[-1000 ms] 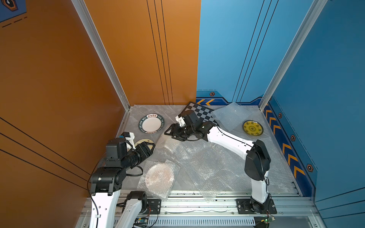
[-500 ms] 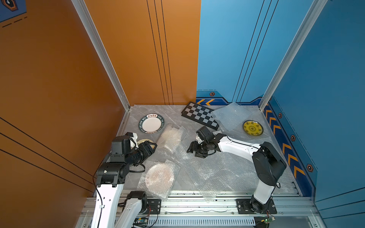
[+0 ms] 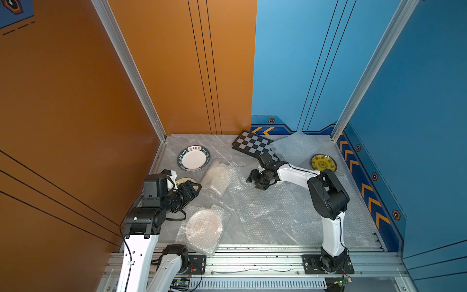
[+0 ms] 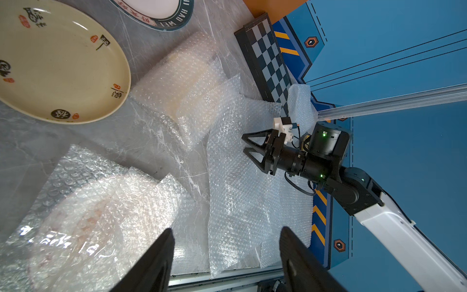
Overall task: Unpack dinner plates from bubble wrap
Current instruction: Move the bubble wrap to the center of the board.
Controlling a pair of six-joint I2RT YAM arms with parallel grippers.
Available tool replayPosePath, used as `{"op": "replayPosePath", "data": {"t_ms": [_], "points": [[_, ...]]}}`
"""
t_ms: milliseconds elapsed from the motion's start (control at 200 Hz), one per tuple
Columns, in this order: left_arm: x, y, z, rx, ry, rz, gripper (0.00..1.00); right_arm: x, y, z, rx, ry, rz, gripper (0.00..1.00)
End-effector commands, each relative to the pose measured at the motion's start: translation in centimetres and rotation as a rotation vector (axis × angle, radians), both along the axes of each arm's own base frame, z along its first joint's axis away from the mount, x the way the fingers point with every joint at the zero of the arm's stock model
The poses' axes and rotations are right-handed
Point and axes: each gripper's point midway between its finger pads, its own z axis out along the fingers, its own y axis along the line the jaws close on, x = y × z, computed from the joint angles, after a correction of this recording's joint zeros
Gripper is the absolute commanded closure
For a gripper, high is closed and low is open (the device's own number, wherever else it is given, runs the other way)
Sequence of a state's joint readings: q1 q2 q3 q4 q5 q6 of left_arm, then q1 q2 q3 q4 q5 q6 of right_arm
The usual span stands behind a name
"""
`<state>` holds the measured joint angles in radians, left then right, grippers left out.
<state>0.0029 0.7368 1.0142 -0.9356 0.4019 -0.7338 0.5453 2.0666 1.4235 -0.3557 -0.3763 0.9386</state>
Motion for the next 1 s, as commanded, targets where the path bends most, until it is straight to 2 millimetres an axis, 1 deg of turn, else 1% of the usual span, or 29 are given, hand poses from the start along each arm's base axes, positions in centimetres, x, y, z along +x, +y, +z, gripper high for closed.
{"op": "replayPosePath", "data": {"t_ms": [0, 60, 115, 190, 305, 320, 330, 340, 405, 456, 466, 511, 526, 541, 596, 636, 696, 716, 781, 826, 836, 881, 891, 901, 916, 991], "points": [[-0.5, -0.3, -0.6, -0.006, 0.028, -0.022, 0.32, 2.9, -2.5, -2.2, -0.089, -0.019, -0.071, 0.34], [-0.6, -0.3, -0.9, -0.002, 0.041, -0.022, 0.32, 4.5, -3.0, -1.7, -0.082, -0.038, -0.095, 0.34], [-0.6, -0.3, -1.1, 0.001, 0.051, -0.023, 0.31, 6.1, -2.9, -1.0, -0.071, -0.069, -0.103, 0.34], [-0.6, -0.2, -1.3, 0.002, 0.060, -0.019, 0.31, 8.1, -3.0, -0.5, -0.066, -0.096, -0.112, 0.34], [-0.4, -0.1, -1.4, 0.003, 0.069, -0.017, 0.30, 11.3, -2.6, 0.4, -0.036, -0.144, -0.114, 0.34], [-0.4, -0.1, -1.4, 0.003, 0.071, -0.017, 0.30, 11.4, -2.6, 0.1, -0.036, -0.140, -0.112, 0.34], [-0.4, -0.1, -1.4, 0.004, 0.072, -0.017, 0.30, 12.1, -2.4, 0.7, -0.025, -0.158, -0.114, 0.34], [-0.4, -0.1, -1.4, 0.005, 0.074, -0.018, 0.30, 12.4, -2.3, 0.9, -0.021, -0.165, -0.115, 0.34], [-0.4, 0.0, -1.3, 0.012, 0.077, -0.017, 0.31, 14.1, -2.3, 1.3, -0.010, -0.185, -0.126, 0.34], [-0.4, 0.1, -1.5, 0.018, 0.088, -0.014, 0.30, 15.3, -2.2, 1.6, 0.001, -0.200, -0.136, 0.34], [-0.4, 0.1, -1.6, 0.018, 0.090, -0.015, 0.30, 15.5, -2.2, 1.4, 0.001, -0.198, -0.139, 0.34], [-0.5, 0.2, -1.8, 0.023, 0.101, -0.015, 0.30, 16.6, -2.1, 1.9, 0.016, -0.215, -0.147, 0.34], [-0.4, 0.2, -0.9, 0.024, 0.079, -0.014, 0.30, 16.9, -2.1, 1.9, 0.018, -0.216, -0.150, 0.34], [-0.4, 0.3, -0.7, 0.025, 0.074, -0.013, 0.30, 17.3, -2.1, 2.0, 0.023, -0.222, -0.152, 0.34], [-0.4, 0.3, -0.6, 0.029, 0.076, -0.014, 0.30, 18.2, -2.0, 2.7, 0.037, -0.232, -0.155, 0.34], [-0.4, 0.4, -0.6, 0.033, 0.076, -0.011, 0.30, 18.5, -1.9, 3.6, 0.050, -0.244, -0.156, 0.34], [-0.4, 0.5, -0.8, 0.041, 0.080, -0.009, 0.29, 18.6, -1.5, 5.0, 0.061, -0.263, -0.151, 0.34], [-0.4, 0.6, -1.0, 0.044, 0.084, -0.007, 0.28, 18.5, -1.4, 5.7, 0.064, -0.272, -0.147, 0.34], [-0.3, 0.8, -1.5, 0.052, 0.100, 0.003, 0.28, 17.5, -1.0, 8.0, 0.054, -0.290, -0.124, 0.34], [-0.2, 0.9, -1.9, 0.057, 0.113, 0.005, 0.28, 16.3, -0.7, 9.4, 0.027, -0.302, -0.098, 0.34], [-0.2, 0.9, -2.0, 0.057, 0.115, 0.007, 0.28, 16.0, -0.6, 9.9, 0.026, -0.310, -0.090, 0.34], [0.1, 1.0, -2.0, 0.056, 0.111, 0.009, 0.27, 14.5, 0.0, 11.4, 0.016, -0.322, -0.059, 0.33], [0.2, 1.0, -2.0, 0.056, 0.110, 0.010, 0.27, 14.1, 0.2, 11.6, 0.015, -0.322, -0.052, 0.33], [0.1, 1.0, -2.8, 0.055, 0.131, 0.011, 0.27, 13.8, 0.3, 11.8, 0.015, -0.321, -0.046, 0.33], [0.1, 1.0, -3.1, 0.053, 0.136, 0.013, 0.27, 13.2, 0.6, 12.2, 0.014, -0.320, -0.037, 0.33], [0.4, 0.9, -3.4, 0.040, 0.131, 0.024, 0.26, 10.3, 1.9, 13.3, 0.017, -0.309, 0.015, 0.32]]}}
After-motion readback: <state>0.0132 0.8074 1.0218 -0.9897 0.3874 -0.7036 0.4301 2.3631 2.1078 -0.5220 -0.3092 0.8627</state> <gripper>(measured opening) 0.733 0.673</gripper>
